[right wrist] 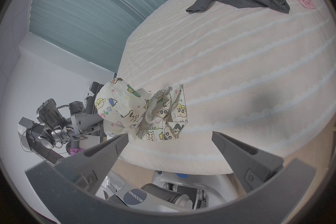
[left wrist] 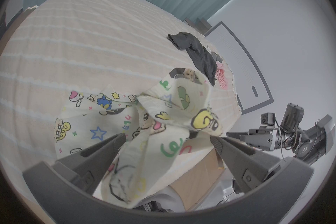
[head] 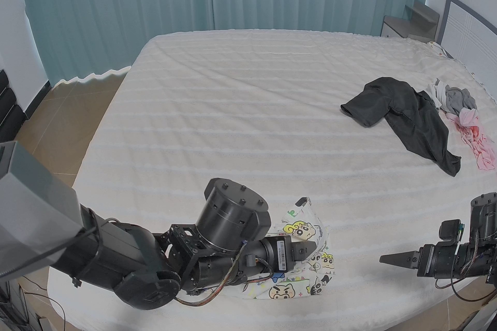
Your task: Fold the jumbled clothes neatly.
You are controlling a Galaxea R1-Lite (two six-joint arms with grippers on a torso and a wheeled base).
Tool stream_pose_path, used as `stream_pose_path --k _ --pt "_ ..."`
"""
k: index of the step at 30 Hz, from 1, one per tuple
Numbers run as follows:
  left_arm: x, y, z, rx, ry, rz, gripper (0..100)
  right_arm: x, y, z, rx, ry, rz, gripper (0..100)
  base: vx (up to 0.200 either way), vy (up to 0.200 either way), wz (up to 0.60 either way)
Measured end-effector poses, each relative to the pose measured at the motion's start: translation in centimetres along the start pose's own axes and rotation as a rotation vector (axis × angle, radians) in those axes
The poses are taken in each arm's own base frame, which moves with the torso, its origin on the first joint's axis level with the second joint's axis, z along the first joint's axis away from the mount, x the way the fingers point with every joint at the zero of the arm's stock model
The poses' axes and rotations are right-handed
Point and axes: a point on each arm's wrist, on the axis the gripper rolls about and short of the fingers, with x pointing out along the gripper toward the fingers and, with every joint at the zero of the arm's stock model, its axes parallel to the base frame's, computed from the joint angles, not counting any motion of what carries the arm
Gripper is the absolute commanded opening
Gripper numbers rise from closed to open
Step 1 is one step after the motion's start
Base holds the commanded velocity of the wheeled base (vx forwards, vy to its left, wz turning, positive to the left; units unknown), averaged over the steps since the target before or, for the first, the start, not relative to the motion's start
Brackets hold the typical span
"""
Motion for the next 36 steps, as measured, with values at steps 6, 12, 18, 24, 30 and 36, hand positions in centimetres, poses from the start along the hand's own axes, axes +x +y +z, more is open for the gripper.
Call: stream_pose_path --k 6,12,18,24,30,36 --pt "-0.6 0.0 0.6 -0.012 -0.002 -0.022 100 0.0 0.0 0.0 0.001 0.002 -0.001 100 0.0 0.0 0.0" --pt "-0.7 0.4 1.0 -0.016 -0.011 -0.019 100 0.0 0.0 0.0 0.001 0.002 -0.001 100 0.0 0.0 0.0" --pt "-2.4 1.4 1.7 -0.042 -0.03 -0.015 100 0.1 0.1 -0.1 -0.001 0.009 0.006 100 0.0 0.0 0.0" --pt "-7.0 4.9 2.9 -0.13 -0.059 0.003 100 0.6 1.1 0.4 -0.038 0.018 0.038 100 0.0 0.0 0.0" --pt "-11.7 9.5 1.3 -0.241 -0.091 0.085 100 2.8 3.6 1.6 -0.111 0.016 0.038 100 0.0 0.0 0.0" --pt "-15.4 12.6 -0.2 -0.327 -0.163 0.121 100 7.0 7.2 1.7 -0.215 0.012 -0.036 100 0.0 0.0 0.0"
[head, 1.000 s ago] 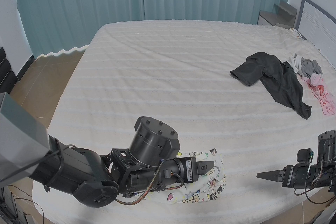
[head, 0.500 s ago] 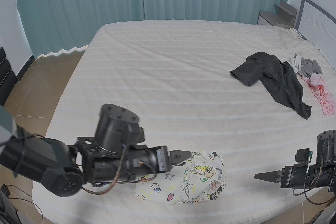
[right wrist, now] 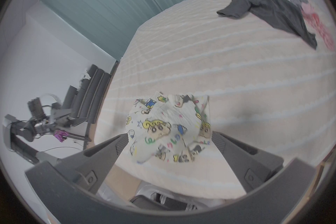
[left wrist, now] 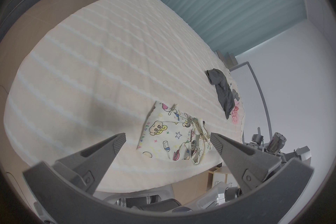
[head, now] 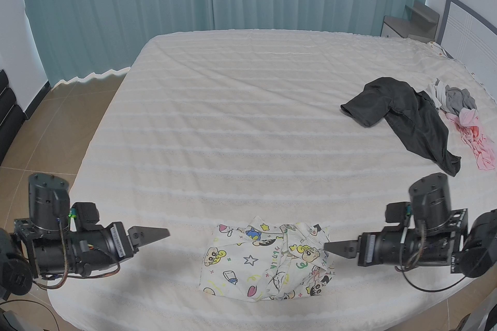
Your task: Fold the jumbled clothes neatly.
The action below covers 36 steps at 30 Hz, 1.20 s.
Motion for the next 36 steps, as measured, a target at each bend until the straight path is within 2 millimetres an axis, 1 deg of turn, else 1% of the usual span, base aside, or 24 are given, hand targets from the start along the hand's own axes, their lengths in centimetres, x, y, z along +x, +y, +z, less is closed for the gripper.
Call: stream_pose_path --k 4,7,10,16,22,28,36 --pt "-1.7 1.6 -0.7 -0.021 -0.027 -0.005 100 2.8 2.6 0.3 -0.059 -0.004 -0.032 100 0.0 0.0 0.0" --pt "-2.6 2.1 -1.3 -0.02 -0.047 -0.017 100 4.2 4.0 0.4 -0.088 0.037 -0.066 100 0.0 0.0 0.0" --pt "-3.1 2.5 -1.6 -0.019 -0.061 -0.025 100 5.1 5.1 0.6 -0.115 0.08 -0.11 100 -0.2 0.0 0.0" --pt "-3.7 2.9 -2.0 -0.018 -0.077 -0.029 100 6.6 8.0 1.4 -0.181 0.106 -0.193 100 0.0 0.0 0.0" --pt "-3.9 3.0 -2.0 -0.021 -0.092 -0.028 100 8.3 10.3 0.4 -0.28 0.15 -0.274 100 0.0 0.0 0.0" --pt "-3.8 3.2 -1.9 -0.027 -0.094 -0.022 100 9.9 11.0 -0.1 -0.343 0.126 -0.348 100 0.0 0.0 0.0" --pt "-3.7 3.4 -1.7 -0.026 -0.119 -0.049 100 11.2 10.6 0.1 -0.38 0.097 -0.422 100 0.0 0.2 0.0"
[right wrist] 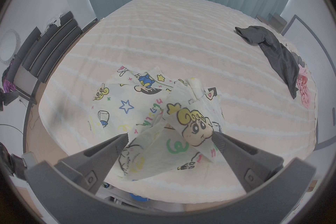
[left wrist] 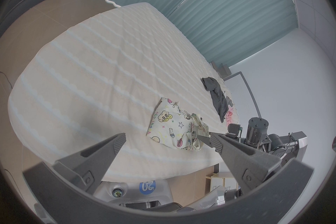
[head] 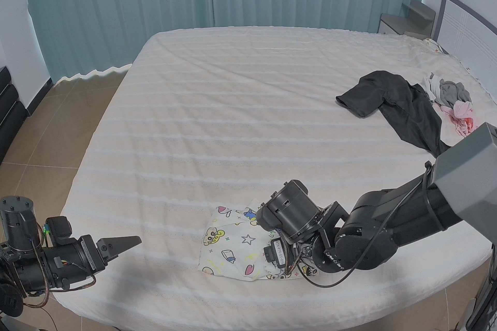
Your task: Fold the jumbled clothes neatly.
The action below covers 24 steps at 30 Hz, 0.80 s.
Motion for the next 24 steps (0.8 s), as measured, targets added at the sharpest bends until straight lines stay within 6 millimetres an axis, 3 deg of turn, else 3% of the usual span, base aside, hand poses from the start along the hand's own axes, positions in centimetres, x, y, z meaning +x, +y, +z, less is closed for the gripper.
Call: stream_pose_path --k 13,24 --pt "0.2 0.5 0.2 -0.019 -0.002 0.019 100 1.1 -1.6 -0.6 -0.029 0.016 -0.097 100 0.0 0.015 0.0" --pt "0.6 0.7 0.4 -0.024 -0.002 0.026 100 0.4 -6.5 -1.4 0.016 0.066 -0.179 100 0.0 0.0 0.0"
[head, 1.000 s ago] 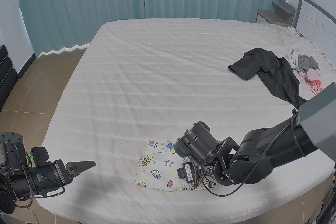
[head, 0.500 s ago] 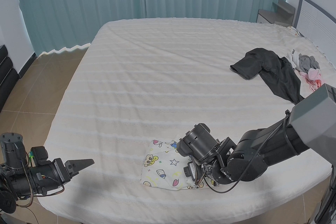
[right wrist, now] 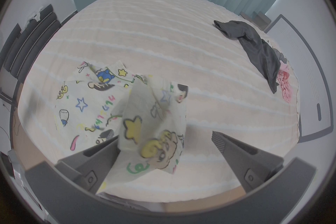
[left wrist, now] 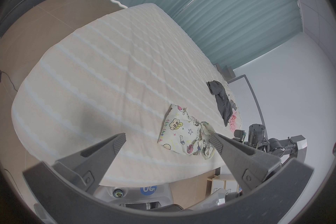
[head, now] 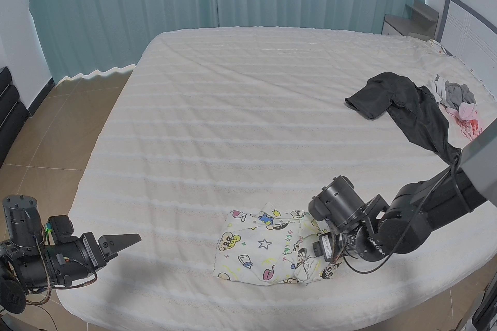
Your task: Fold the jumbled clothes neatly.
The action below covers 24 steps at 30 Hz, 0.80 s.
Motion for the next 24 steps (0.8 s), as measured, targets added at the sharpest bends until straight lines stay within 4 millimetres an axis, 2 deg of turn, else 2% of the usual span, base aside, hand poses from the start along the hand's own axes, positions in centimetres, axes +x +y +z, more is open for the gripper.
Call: stream_pose_path --k 10,18,24 --pt "0.2 0.1 -0.1 -0.005 0.009 0.007 100 0.0 -4.3 -1.7 0.061 0.056 -0.044 100 0.0 0.0 0.0" --pt "0.2 0.2 -0.1 -0.008 0.01 0.009 100 -1.6 -5.4 -0.8 0.145 -0.002 0.066 100 0.0 0.0 0.0" --pt "0.2 0.2 -0.1 -0.008 0.011 0.009 100 -3.1 -5.1 0.5 0.225 -0.036 0.222 100 0.0 0.0 0.0"
